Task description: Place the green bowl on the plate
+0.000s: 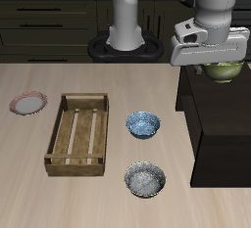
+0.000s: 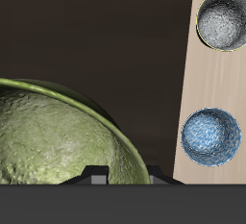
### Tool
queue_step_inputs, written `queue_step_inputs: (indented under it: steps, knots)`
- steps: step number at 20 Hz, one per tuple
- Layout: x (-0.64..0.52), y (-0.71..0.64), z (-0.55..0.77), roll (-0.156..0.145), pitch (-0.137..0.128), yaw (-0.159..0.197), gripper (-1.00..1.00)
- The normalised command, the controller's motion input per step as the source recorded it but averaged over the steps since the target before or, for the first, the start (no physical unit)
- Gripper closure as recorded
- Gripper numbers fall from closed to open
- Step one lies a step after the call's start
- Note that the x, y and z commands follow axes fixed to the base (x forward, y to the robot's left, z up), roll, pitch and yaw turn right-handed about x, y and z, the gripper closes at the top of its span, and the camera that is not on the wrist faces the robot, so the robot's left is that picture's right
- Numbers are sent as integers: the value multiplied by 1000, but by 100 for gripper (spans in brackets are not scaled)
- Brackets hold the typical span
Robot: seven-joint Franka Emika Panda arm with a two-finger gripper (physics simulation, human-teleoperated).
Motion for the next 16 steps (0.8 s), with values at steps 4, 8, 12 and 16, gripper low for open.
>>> queue_step_inputs:
  steps: [4,8,12,16]
  knots:
    - [-54,-49,32,2,-13,0,100]
    - [-64,-148,103,-5,-9,-18,100]
    - [-217,-394,93,-2,-21,-14,100]
    - [-167,-483,-121,-6,5,17,100]
